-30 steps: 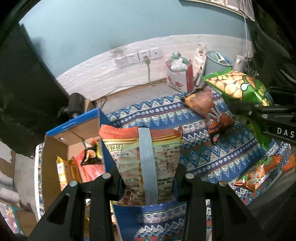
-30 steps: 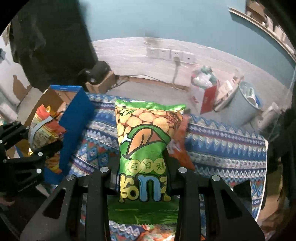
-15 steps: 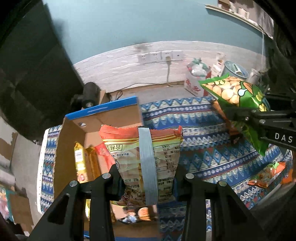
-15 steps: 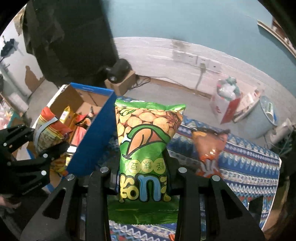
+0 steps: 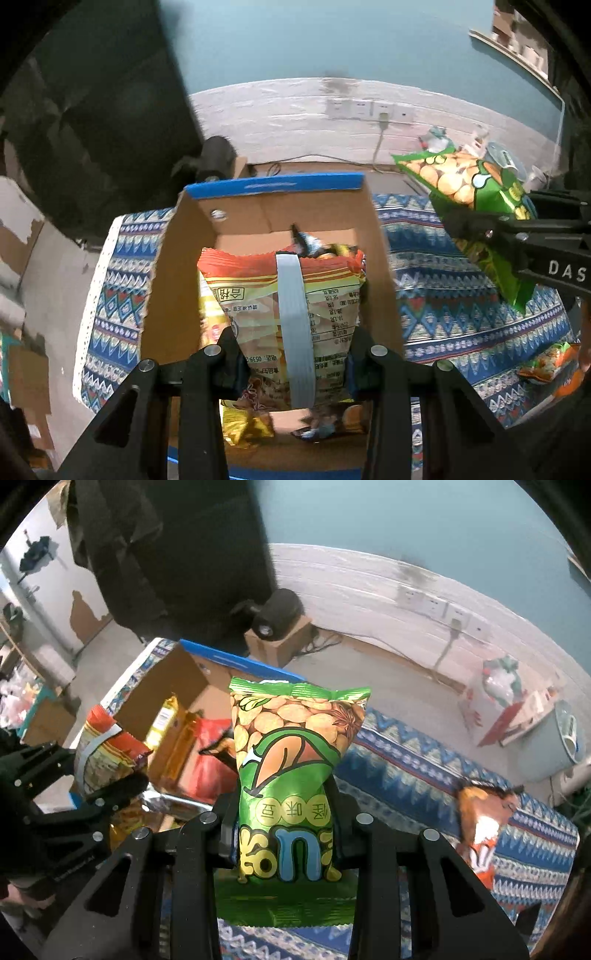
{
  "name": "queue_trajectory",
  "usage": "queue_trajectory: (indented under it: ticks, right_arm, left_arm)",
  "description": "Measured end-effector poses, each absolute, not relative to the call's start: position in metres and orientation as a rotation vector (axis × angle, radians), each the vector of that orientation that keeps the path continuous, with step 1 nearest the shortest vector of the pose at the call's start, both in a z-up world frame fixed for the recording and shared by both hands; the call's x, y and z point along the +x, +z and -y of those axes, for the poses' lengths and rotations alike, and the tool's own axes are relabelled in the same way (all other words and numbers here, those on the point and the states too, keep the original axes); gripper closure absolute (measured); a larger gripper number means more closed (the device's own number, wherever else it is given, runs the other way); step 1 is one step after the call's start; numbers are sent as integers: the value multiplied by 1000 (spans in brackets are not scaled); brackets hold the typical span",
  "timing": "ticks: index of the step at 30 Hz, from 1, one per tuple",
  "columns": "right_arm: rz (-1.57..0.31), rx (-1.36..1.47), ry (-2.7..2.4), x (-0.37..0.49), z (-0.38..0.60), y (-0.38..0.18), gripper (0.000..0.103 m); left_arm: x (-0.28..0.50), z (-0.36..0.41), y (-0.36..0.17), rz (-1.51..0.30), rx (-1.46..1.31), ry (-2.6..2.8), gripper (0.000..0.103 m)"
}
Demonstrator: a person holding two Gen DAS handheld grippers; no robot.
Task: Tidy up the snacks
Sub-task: 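Carry the beige bag with the left gripper while the right gripper carries the green bag to the box, then release the beige bag and green bag into the box with both grippers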
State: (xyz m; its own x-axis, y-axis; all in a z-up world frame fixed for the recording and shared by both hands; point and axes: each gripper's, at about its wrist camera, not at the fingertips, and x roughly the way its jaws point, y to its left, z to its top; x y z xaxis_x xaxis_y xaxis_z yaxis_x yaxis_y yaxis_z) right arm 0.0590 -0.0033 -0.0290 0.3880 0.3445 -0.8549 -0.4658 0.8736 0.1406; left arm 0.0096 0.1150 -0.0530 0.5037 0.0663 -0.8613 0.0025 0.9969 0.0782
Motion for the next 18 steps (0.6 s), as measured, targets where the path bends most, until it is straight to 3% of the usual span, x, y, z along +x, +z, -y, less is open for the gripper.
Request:
queue_trajectory:
  ticks: [18]
  right_arm:
    - [-1111, -177, 606, 69, -82, -54, 70]
  left_arm:
    - [5, -189, -85, -1108, 1, 141, 64]
